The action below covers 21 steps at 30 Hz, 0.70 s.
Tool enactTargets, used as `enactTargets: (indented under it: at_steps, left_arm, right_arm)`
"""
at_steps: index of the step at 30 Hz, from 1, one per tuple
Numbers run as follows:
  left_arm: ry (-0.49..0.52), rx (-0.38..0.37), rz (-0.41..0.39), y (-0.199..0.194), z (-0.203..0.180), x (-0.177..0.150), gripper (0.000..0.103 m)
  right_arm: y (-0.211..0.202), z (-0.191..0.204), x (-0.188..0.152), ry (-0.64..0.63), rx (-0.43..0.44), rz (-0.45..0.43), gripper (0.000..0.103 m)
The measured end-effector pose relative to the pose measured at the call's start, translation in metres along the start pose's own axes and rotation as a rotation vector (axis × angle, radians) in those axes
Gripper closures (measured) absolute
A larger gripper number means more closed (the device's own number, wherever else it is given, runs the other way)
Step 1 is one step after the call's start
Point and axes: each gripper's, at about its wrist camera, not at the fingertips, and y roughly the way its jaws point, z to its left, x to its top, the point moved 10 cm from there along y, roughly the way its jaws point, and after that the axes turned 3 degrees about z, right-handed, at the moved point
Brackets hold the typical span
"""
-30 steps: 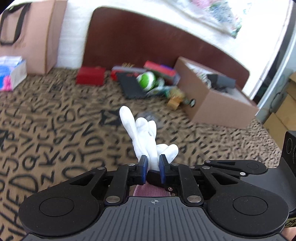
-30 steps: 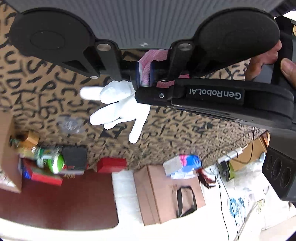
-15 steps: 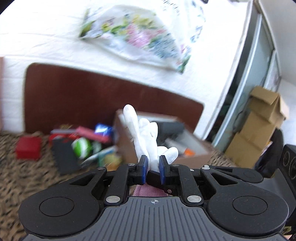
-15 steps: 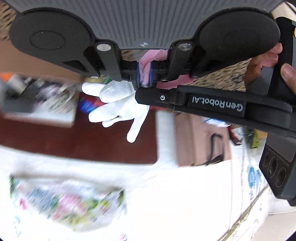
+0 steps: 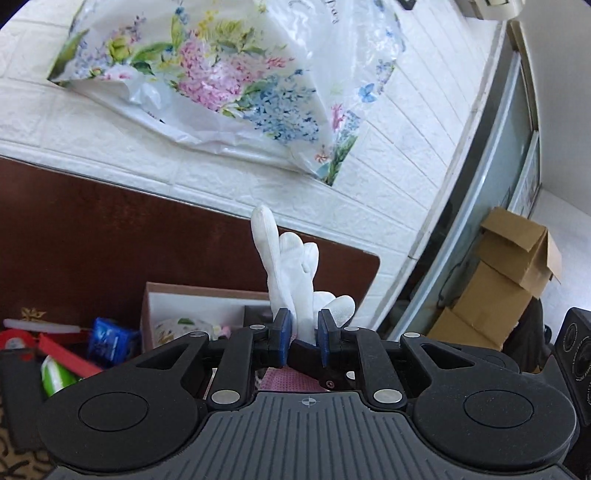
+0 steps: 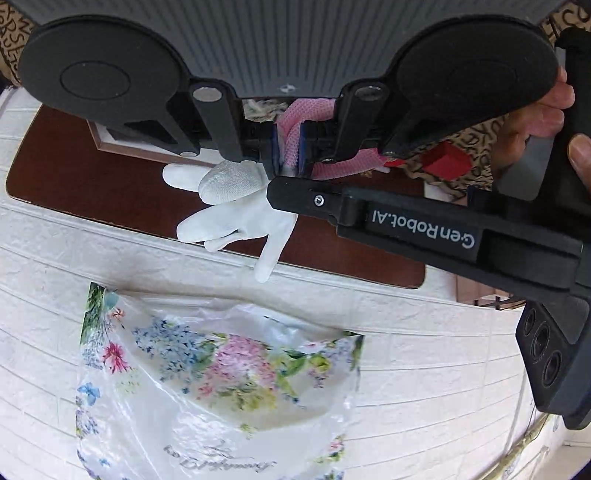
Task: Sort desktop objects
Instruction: 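Carry the glove in the left gripper over the brown box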
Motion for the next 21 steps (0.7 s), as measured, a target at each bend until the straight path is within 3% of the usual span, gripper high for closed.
enactTargets:
  at_steps: [6, 16, 17, 18, 20, 21]
  left_arm:
    - [-0.068, 0.012, 0.019, 0.062, 0.030, 0.005, 0.073]
    - [-0.109, 0.043, 0.114, 0.132, 0.072, -0.025, 0.070]
    - [-0.112, 0.049, 0.125, 0.137, 0.076, -0.028, 0.062]
    - [-0.116, 0.058, 0.134, 0.140, 0.079, -0.031, 0.047]
    - [-0.120, 0.073, 0.134, 0.141, 0.084, -0.033, 0.030]
    - [-0.116, 0.081, 0.126, 0.140, 0.086, -0.033, 0.028]
  right_arm:
    - [0.050, -0.037, -0.003, -0.040, 0.022, 0.037, 0.090]
    - [0.126, -0.068, -0.042, -0.104, 0.054, 0.180, 0.090]
    - [0.130, -0.071, -0.046, -0.108, 0.047, 0.194, 0.089]
    - [0.134, -0.073, -0.050, -0.112, 0.041, 0.208, 0.089]
    - [0.140, -0.079, -0.059, -0.113, 0.021, 0.228, 0.086]
    - [0.141, -0.082, -0.062, -0.109, 0.016, 0.236, 0.085]
